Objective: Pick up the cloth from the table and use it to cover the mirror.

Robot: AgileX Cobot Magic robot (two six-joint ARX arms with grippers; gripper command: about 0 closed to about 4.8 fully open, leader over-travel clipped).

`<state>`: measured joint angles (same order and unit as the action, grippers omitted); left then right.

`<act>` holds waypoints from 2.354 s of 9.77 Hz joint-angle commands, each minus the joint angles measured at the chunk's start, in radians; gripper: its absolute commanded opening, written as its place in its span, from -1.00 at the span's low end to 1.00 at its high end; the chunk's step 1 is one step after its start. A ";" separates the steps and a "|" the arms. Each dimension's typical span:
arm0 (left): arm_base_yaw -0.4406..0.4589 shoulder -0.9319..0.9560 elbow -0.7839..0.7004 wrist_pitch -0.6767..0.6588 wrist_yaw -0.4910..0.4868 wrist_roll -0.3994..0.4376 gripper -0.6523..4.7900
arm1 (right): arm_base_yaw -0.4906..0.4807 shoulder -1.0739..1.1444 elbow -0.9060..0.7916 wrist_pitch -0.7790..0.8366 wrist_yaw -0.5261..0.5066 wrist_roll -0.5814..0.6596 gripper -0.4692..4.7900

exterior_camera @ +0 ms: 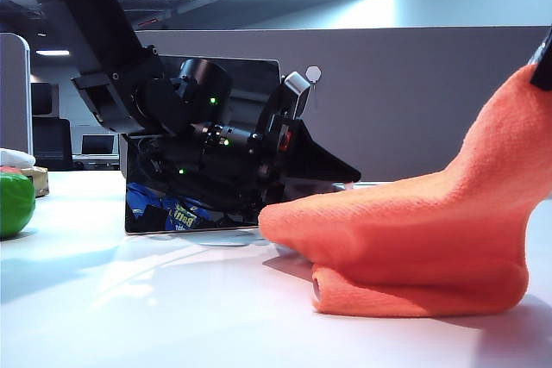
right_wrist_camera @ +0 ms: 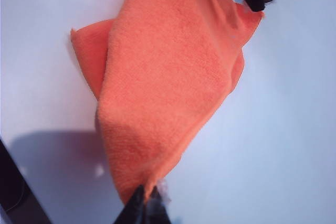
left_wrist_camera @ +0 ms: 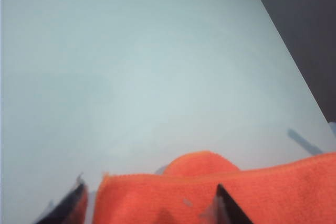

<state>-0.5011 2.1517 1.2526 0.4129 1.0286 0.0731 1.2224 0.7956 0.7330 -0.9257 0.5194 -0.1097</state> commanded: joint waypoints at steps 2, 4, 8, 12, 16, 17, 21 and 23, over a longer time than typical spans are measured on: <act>-0.008 -0.005 0.002 -0.009 0.053 -0.002 0.38 | 0.000 -0.003 0.002 0.011 0.003 0.006 -0.83; -0.015 -0.005 0.002 -0.016 0.075 -0.002 0.38 | -0.002 -0.003 -0.008 0.014 0.006 0.006 -0.83; -0.016 -0.005 0.005 -0.015 0.042 -0.002 0.38 | -0.002 -0.003 -0.010 0.016 0.006 0.005 -0.83; -0.053 -0.005 0.006 -0.008 -0.069 0.011 0.52 | -0.001 -0.087 -0.010 -0.057 0.006 0.044 -0.83; -0.082 -0.005 0.007 0.000 -0.115 0.033 0.53 | -0.001 -0.195 -0.010 -0.130 0.029 0.059 -0.83; -0.096 -0.005 0.008 0.015 -0.138 0.032 0.53 | -0.001 -0.280 -0.010 -0.208 0.032 0.077 -0.83; -0.127 -0.005 0.009 -0.039 -0.206 0.031 0.61 | -0.002 -0.327 -0.010 -0.260 0.063 0.085 -0.83; -0.129 -0.005 0.009 -0.053 -0.219 0.031 0.63 | -0.002 -0.327 -0.010 -0.272 0.117 0.113 -0.83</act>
<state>-0.6270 2.1513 1.2583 0.3626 0.8215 0.1005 1.2205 0.4683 0.7208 -1.1954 0.5896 -0.0219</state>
